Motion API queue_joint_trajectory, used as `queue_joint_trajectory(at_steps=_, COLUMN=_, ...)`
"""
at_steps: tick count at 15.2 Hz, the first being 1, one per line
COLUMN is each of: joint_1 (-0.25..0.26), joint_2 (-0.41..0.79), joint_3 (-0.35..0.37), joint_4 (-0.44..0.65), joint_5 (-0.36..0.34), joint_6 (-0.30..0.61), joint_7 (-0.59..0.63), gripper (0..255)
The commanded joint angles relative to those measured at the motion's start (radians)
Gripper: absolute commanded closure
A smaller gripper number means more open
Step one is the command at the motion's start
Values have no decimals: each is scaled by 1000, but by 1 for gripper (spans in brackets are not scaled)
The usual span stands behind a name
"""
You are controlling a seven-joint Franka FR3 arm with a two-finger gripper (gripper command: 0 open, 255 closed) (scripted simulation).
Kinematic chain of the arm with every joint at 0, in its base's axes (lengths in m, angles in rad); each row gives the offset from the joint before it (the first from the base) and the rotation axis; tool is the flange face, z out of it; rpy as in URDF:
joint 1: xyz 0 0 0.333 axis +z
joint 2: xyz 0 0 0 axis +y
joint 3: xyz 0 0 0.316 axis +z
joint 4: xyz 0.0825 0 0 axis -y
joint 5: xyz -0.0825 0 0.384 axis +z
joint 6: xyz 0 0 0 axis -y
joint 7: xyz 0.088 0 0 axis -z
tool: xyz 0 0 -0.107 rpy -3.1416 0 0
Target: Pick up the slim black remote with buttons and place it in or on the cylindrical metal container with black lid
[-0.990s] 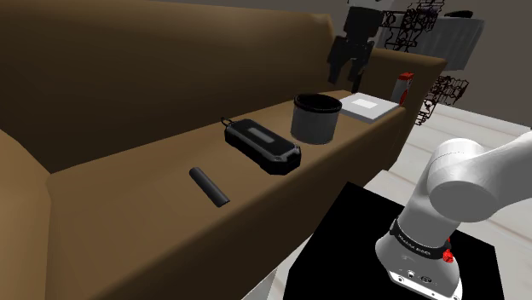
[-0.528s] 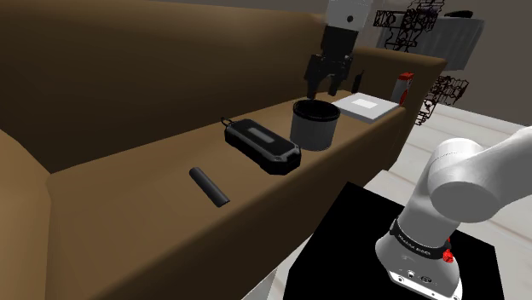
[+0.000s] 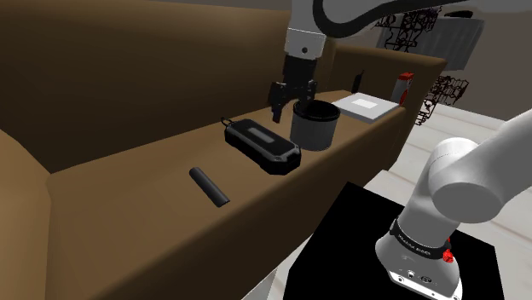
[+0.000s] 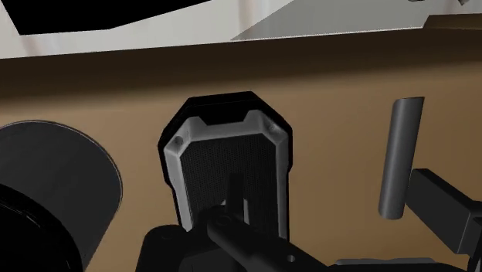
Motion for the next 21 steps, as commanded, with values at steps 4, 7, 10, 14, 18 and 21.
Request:
queue_joint_trajectory(at_steps=4, joint_1=17, joint_2=147, joint_3=70, joint_4=18, joint_5=10, joint_6=127, joint_7=79, gripper=0)
queue_joint_trajectory(at_steps=7, joint_1=24, joint_2=248, joint_3=108, joint_4=51, joint_5=2, joint_6=192, joint_7=128, gripper=0)
queue_joint_trajectory(at_steps=10, joint_1=31, joint_2=354, joint_3=142, joint_4=96, joint_5=-18, joint_6=251, joint_7=181, gripper=0)
queue_joint_trajectory(at_steps=14, joint_1=44, joint_2=504, joint_3=178, joint_4=172, joint_5=-63, joint_6=315, joint_7=258, gripper=0)
queue_joint_trajectory(at_steps=18, joint_1=70, joint_2=659, joint_3=196, joint_4=270, joint_5=-124, joint_6=359, joint_7=338, gripper=0)
queue_joint_trajectory(at_steps=21, joint_1=92, joint_2=749, joint_3=197, joint_4=336, joint_5=-161, joint_6=376, joint_7=382, gripper=0)
